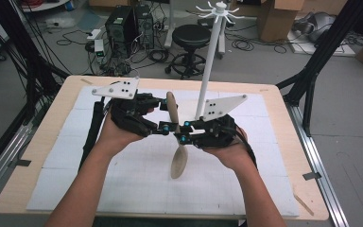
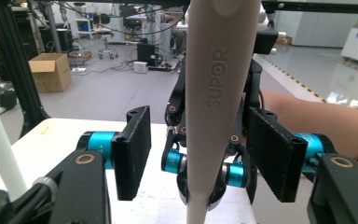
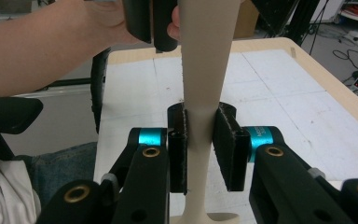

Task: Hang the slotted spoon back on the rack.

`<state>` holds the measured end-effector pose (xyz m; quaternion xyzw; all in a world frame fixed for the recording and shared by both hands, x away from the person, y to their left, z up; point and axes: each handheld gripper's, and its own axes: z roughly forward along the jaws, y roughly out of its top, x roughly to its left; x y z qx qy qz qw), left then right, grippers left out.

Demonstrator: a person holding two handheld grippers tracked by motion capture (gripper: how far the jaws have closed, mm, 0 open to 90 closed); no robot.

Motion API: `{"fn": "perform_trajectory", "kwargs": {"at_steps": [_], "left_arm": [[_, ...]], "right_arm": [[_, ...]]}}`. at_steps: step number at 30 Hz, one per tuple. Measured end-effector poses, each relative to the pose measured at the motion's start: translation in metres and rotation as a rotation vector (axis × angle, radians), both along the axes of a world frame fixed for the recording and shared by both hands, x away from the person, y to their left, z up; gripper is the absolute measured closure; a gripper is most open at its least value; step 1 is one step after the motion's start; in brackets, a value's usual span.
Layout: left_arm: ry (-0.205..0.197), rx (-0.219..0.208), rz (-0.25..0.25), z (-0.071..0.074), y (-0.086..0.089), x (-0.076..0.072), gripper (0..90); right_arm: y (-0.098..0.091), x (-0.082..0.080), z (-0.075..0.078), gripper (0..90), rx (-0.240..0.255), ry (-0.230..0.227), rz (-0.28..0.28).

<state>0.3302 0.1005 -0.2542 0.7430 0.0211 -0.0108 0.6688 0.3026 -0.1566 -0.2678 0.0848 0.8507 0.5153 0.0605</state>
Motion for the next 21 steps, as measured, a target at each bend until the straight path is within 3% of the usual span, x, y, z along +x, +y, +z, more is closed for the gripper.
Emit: {"fn": "perform_trajectory", "kwargs": {"at_steps": [17,21], "left_arm": [[-0.013,-0.019,-0.037,0.0005,0.0012,-0.0003,68.1],[-0.014,-0.024,-0.030,0.0011,0.0010,-0.0007,68.6]], "right_arm": [[0.0015,-0.0008,-0.0001,76.0,-0.002,-0.003,0.005],[0.0015,-0.0001,0.0000,76.0,0.007,-0.001,0.007]]}}
